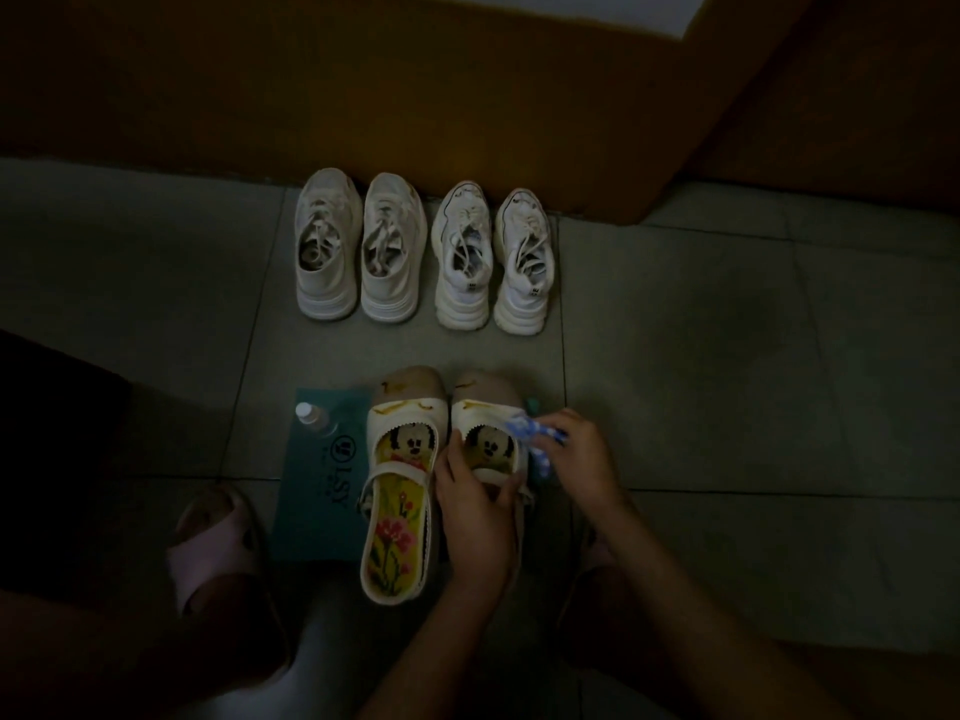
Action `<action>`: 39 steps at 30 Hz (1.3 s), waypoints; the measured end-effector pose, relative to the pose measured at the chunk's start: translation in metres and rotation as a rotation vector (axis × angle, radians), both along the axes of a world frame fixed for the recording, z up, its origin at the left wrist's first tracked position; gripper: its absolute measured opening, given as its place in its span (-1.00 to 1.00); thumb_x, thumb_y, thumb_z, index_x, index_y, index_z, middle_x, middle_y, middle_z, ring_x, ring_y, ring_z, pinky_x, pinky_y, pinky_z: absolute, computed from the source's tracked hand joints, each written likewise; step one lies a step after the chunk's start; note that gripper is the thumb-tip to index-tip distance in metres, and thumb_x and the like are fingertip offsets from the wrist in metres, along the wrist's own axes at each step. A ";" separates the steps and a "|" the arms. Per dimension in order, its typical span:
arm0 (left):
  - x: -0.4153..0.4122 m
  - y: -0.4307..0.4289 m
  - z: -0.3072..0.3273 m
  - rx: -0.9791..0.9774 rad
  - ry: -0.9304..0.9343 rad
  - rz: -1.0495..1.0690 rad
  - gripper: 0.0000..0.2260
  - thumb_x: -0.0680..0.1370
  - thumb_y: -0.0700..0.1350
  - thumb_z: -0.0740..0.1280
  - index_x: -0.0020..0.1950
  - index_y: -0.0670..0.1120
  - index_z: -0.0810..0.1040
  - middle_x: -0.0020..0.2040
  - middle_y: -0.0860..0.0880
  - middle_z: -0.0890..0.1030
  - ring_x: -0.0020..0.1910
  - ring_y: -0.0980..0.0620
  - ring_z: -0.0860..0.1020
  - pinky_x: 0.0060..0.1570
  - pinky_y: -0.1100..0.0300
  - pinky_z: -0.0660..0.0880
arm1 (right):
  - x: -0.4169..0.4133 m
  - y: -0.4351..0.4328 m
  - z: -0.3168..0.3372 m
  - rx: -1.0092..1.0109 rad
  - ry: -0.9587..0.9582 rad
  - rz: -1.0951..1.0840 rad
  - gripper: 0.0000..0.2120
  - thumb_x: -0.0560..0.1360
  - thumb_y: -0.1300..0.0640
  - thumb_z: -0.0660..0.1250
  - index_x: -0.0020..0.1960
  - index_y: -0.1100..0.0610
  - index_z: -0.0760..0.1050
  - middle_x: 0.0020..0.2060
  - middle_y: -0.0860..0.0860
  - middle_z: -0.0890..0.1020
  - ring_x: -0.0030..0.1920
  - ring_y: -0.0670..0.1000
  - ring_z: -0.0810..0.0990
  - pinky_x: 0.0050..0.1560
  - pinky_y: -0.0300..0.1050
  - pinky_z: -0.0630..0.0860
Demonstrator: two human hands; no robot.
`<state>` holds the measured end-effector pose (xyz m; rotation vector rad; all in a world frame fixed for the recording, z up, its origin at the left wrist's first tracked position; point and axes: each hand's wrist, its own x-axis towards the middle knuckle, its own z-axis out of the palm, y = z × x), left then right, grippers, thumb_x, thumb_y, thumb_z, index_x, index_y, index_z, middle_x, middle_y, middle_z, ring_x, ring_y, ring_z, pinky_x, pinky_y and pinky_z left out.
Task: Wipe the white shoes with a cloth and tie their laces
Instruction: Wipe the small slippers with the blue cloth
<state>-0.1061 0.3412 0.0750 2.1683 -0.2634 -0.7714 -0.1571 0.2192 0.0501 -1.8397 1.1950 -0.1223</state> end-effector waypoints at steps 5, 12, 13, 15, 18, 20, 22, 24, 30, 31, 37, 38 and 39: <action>0.001 0.002 0.000 -0.030 0.013 0.006 -0.27 0.44 -0.07 0.44 0.50 -0.05 0.12 0.49 -0.04 0.20 0.46 0.01 0.16 0.35 0.20 0.18 | 0.036 -0.026 0.023 0.042 -0.150 -0.190 -0.79 0.48 0.24 0.35 0.11 0.10 0.57 -0.03 0.03 0.64 -0.02 0.05 0.62 0.03 0.04 0.58; 0.003 0.002 -0.002 -0.046 0.040 0.011 -0.27 0.45 -0.09 0.43 0.50 -0.01 0.11 0.49 -0.01 0.20 0.45 0.05 0.17 0.38 0.15 0.22 | 0.110 -0.006 0.018 -0.197 -0.011 0.132 -0.79 0.47 0.24 0.34 0.09 0.25 0.59 -0.01 0.08 0.58 0.05 0.05 0.52 0.03 -0.10 0.42; 0.003 0.003 -0.002 -0.047 0.038 0.009 -0.28 0.45 -0.09 0.43 0.50 -0.01 0.11 0.49 -0.01 0.20 0.45 0.05 0.17 0.39 0.13 0.23 | 0.109 -0.005 0.015 -0.226 0.015 0.169 -0.78 0.48 0.23 0.34 0.10 0.24 0.59 0.02 0.12 0.58 0.09 0.08 0.50 0.08 -0.07 0.43; 0.003 0.003 -0.003 -0.045 0.025 0.002 -0.28 0.46 -0.10 0.42 0.51 -0.02 0.11 0.49 -0.02 0.20 0.45 0.05 0.17 0.40 0.13 0.23 | 0.103 -0.005 0.015 -0.263 0.064 0.279 -0.78 0.48 0.23 0.33 0.11 0.23 0.59 0.04 0.15 0.57 0.13 0.11 0.45 0.16 -0.01 0.39; 0.002 0.002 -0.004 -0.040 0.014 0.002 -0.29 0.46 -0.12 0.42 0.51 -0.03 0.11 0.49 -0.02 0.21 0.45 0.05 0.17 0.37 0.15 0.24 | 0.089 -0.002 0.021 -0.240 0.030 0.462 -0.78 0.48 0.25 0.32 0.10 0.21 0.61 0.01 0.16 0.58 0.12 0.12 0.43 0.18 -0.16 0.28; 0.002 0.003 -0.005 -0.044 0.014 0.007 -0.29 0.46 -0.13 0.42 0.51 -0.03 0.12 0.49 -0.02 0.21 0.45 0.05 0.17 0.35 0.19 0.22 | 0.078 0.002 0.024 -0.241 0.023 0.550 -0.78 0.49 0.27 0.31 0.11 0.20 0.60 0.06 0.14 0.59 0.15 0.09 0.42 0.13 -0.23 0.24; 0.001 0.003 -0.005 -0.046 0.010 0.005 -0.29 0.46 -0.13 0.42 0.51 -0.04 0.12 0.49 -0.01 0.21 0.45 0.05 0.17 0.34 0.22 0.19 | 0.067 0.000 0.022 -0.243 0.067 0.610 -0.78 0.50 0.25 0.30 0.12 0.17 0.60 0.08 0.09 0.58 0.18 0.07 0.43 0.17 -0.21 0.25; 0.002 0.002 -0.005 -0.044 0.011 0.012 -0.29 0.46 -0.13 0.42 0.51 -0.04 0.12 0.49 -0.01 0.21 0.45 0.05 0.17 0.33 0.25 0.16 | 0.058 -0.009 0.024 -0.204 0.090 0.657 -0.79 0.49 0.24 0.32 0.11 0.14 0.61 0.06 0.09 0.59 0.16 0.09 0.47 0.23 -0.10 0.33; 0.003 0.003 -0.003 -0.060 0.022 0.011 -0.29 0.45 -0.12 0.43 0.51 -0.05 0.13 0.49 -0.03 0.21 0.44 0.05 0.17 0.37 0.21 0.18 | 0.078 -0.036 0.043 -0.093 -0.076 0.227 -0.82 0.47 0.28 0.34 0.06 0.25 0.60 -0.01 0.18 0.57 0.03 0.09 0.52 0.10 -0.02 0.44; 0.003 0.003 -0.002 -0.060 0.022 0.012 -0.29 0.45 -0.12 0.43 0.50 -0.06 0.13 0.49 -0.03 0.21 0.44 0.05 0.17 0.36 0.22 0.17 | 0.088 -0.034 0.041 -0.175 -0.081 0.193 -0.83 0.46 0.27 0.35 0.04 0.25 0.60 -0.02 0.20 0.58 0.04 0.12 0.51 0.09 -0.03 0.42; 0.003 0.003 -0.002 -0.054 0.017 -0.002 -0.31 0.47 -0.15 0.41 0.51 -0.03 0.12 0.48 -0.01 0.22 0.43 0.06 0.18 0.30 0.30 0.14 | 0.119 -0.008 0.018 -0.417 0.202 0.458 -0.79 0.49 0.16 0.29 0.09 0.15 0.60 0.03 0.05 0.59 0.15 0.02 0.43 0.02 -0.16 0.28; 0.003 0.004 -0.002 -0.053 0.013 -0.006 -0.31 0.47 -0.15 0.40 0.51 -0.03 0.12 0.48 -0.02 0.22 0.43 0.06 0.18 0.29 0.31 0.13 | 0.116 -0.008 0.018 -0.452 0.211 0.508 -0.78 0.48 0.16 0.29 0.09 0.14 0.60 0.04 0.06 0.59 0.16 0.04 0.42 0.02 -0.17 0.25; 0.003 0.004 -0.003 -0.053 0.010 -0.008 -0.31 0.47 -0.16 0.40 0.51 -0.03 0.13 0.48 -0.03 0.23 0.43 0.05 0.18 0.29 0.31 0.13 | 0.112 -0.008 0.019 -0.460 0.198 0.542 -0.78 0.48 0.17 0.29 0.08 0.14 0.60 0.04 0.06 0.59 0.16 0.04 0.41 0.01 -0.17 0.23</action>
